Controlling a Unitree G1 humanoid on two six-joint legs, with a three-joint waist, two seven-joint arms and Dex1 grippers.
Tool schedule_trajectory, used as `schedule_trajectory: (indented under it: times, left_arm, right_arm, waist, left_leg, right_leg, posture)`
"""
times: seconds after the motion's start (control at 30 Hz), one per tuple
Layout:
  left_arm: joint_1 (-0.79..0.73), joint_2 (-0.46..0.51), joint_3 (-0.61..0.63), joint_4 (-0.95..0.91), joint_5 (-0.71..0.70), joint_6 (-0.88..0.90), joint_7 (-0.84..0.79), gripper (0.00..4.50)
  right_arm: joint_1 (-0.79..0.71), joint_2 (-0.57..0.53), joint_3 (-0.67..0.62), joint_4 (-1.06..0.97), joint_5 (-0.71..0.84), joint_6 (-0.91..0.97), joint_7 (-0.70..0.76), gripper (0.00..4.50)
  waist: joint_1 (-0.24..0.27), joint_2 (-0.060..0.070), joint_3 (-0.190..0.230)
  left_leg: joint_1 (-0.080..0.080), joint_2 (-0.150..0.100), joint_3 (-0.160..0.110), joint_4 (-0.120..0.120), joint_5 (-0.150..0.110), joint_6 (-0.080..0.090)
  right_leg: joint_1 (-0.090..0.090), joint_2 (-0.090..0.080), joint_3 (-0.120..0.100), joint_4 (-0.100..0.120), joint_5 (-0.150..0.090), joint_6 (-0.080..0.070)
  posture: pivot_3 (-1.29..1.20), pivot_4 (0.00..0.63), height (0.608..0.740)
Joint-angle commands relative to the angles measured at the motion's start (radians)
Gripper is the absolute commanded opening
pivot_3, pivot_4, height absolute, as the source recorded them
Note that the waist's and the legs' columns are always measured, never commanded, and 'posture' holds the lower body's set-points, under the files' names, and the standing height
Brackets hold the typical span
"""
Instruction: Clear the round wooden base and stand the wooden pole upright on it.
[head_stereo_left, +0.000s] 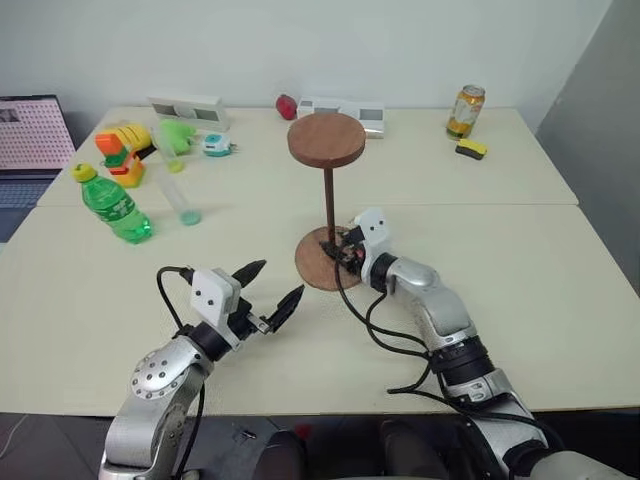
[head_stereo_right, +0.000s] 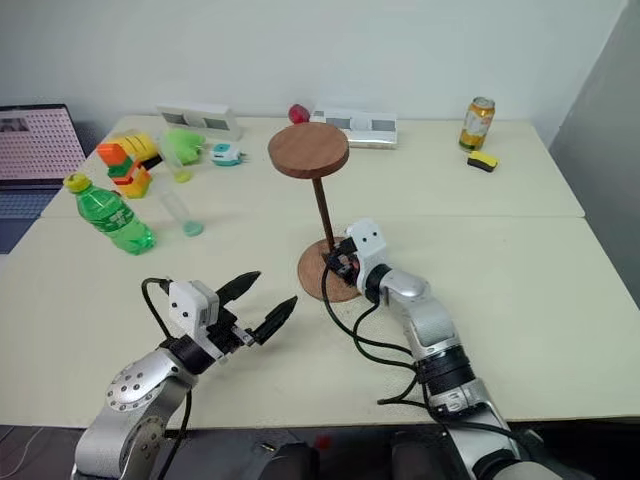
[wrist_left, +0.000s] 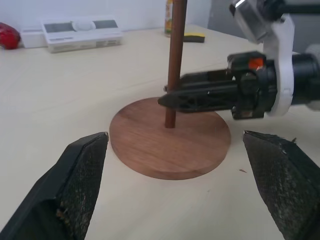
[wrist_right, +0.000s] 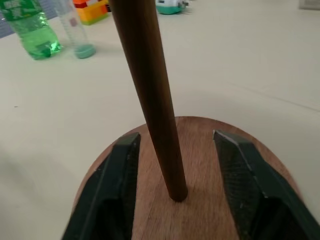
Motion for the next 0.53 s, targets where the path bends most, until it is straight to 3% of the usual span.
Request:
schedule_trajectory:
  times: [0.03,0.17,0.2,0.33,0.53]
  left_arm:
    - [-0.033,0.053,0.044,0.000,-0.066,0.063,-0.048,4.50]
    - [-0.131,0.245,0.064,0.076,-0.133,0.237,-0.190,4.50]
    - [-0.159,0.294,0.061,0.111,-0.096,0.223,-0.209,4.50]
    - [-0.339,0.437,0.056,0.317,-0.036,0.220,-0.290,4.50]
    - [-0.432,0.459,0.025,0.425,-0.018,0.182,-0.389,4.50]
  right_arm:
    - [-0.015,-0.068,0.005,-0.160,0.061,0.139,0.079,3.40]
    - [0.029,-0.289,-0.047,-0.331,0.173,0.298,0.242,4.20]
    - [0.048,-0.348,-0.071,-0.366,0.208,0.321,0.285,4.49]
    - [0.142,-0.557,-0.189,-0.464,0.314,0.364,0.410,4.49]
    - [0.243,-0.629,-0.202,-0.499,0.273,0.268,0.385,4.49]
  waist:
    - [-0.001,0.000,0.000]
    - [0.009,0.000,0.003]
    - [0.012,0.001,0.004]
    - [0.023,0.001,0.008]
    - [0.004,0.001,0.008]
  left_leg:
    - [0.000,0.000,0.000,0.000,0.000,0.000]
    - [-0.002,-0.001,-0.001,0.000,0.000,0.001]
    - [-0.002,-0.001,-0.002,0.000,0.000,0.001]
    - [-0.002,-0.003,-0.002,0.000,0.000,0.001]
    - [-0.002,-0.001,0.000,-0.001,0.000,0.001]
  right_leg:
    - [0.000,0.000,0.000,0.000,0.000,0.000]
    - [0.000,0.000,-0.001,-0.001,0.000,0.000]
    - [0.000,0.000,-0.003,-0.001,0.000,0.000]
    - [0.002,-0.001,-0.004,-0.003,0.000,0.000]
    - [0.001,0.000,-0.002,-0.005,0.000,0.000]
  posture:
    - [0.00,0.150,0.740]
    - [0.00,0.150,0.740]
    - [0.00,0.150,0.740]
    - [0.00,0.150,0.740]
    - [0.00,0.150,0.740]
